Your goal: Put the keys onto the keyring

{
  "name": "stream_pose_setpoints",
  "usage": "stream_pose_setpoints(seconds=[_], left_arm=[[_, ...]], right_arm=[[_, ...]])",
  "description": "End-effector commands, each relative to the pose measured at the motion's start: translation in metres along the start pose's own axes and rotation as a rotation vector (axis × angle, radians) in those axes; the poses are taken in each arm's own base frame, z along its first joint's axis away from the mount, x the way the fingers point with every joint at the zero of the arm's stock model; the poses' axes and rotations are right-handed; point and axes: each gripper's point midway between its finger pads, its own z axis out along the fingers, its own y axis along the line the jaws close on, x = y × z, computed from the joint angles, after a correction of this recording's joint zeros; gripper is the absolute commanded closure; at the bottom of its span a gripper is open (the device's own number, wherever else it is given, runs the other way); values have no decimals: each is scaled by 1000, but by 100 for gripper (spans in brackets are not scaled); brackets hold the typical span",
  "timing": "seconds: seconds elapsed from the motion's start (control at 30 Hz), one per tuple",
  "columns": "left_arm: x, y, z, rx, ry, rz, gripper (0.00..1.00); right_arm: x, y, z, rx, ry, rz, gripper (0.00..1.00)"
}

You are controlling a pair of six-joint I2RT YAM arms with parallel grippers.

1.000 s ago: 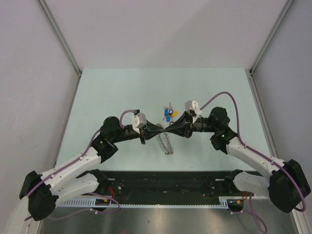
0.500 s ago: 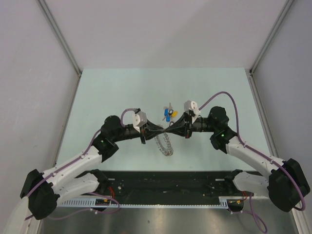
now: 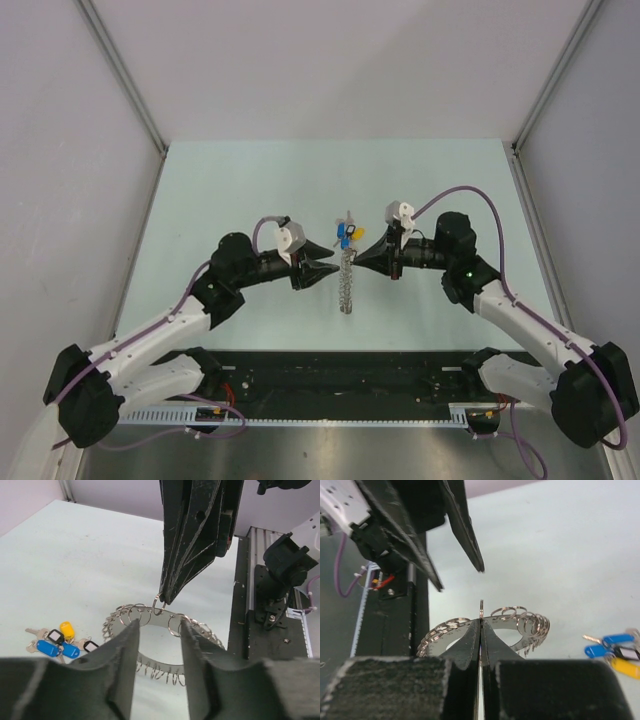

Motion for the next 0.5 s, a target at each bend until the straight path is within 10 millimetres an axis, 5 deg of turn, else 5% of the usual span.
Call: stream_pose_setpoints(seconds=[0.0,0.23,0.47], left_arm=[[-30,15,-3,-70,-48,50,51],[-38,41,-28,-283,21,23,23],[-31,63,-84,-568,77,35,12]], right_arm=[[0,-22,-9,125,101,-39,100],[36,-50,-21,300,329,21,100],[79,-56,-10,330,602,41,100]])
